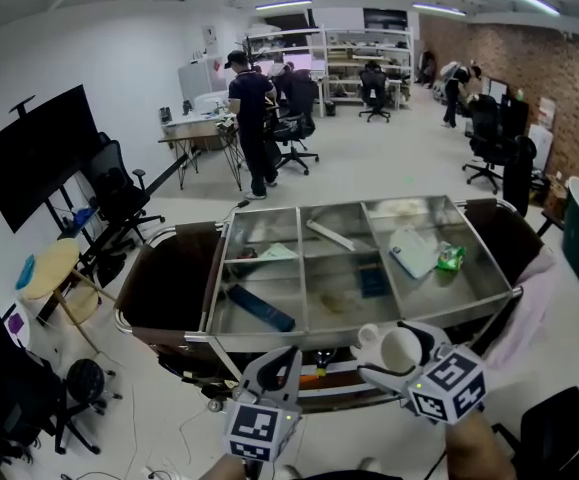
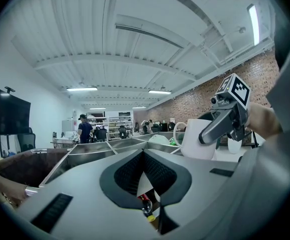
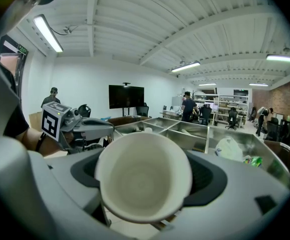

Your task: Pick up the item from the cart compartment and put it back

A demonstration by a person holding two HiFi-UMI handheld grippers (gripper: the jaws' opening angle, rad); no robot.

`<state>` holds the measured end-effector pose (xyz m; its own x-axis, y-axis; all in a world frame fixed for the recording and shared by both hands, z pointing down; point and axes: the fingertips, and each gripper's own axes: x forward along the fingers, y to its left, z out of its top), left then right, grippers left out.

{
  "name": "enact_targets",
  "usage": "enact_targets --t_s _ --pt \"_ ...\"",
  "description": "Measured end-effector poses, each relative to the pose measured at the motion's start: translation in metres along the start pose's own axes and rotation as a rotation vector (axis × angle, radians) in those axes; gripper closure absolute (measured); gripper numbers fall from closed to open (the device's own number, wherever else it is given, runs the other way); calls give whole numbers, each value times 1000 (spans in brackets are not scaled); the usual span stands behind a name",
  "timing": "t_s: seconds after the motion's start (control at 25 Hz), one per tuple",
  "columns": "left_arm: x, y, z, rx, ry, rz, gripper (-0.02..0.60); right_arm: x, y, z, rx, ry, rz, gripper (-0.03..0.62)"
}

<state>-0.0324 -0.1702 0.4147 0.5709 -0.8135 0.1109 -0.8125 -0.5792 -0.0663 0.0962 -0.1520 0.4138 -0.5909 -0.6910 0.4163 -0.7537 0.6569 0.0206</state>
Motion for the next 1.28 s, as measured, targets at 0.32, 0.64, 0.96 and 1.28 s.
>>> enact_targets --t_s 0.32,0.64,0.96,1.28 --pt "0 6 0 -8 0 12 581 20 -14 25 -30 -24 -14 141" --pt "-1 18 -1 -17 -5 39 581 60 -40 62 -61 -26 -31 141" --pt "0 27 5 -28 -14 62 581 112 -74 90 -78 11 -38 141" --pt "-1 43 1 -31 -17 93 581 184 -107 53 -71 197 -50 140"
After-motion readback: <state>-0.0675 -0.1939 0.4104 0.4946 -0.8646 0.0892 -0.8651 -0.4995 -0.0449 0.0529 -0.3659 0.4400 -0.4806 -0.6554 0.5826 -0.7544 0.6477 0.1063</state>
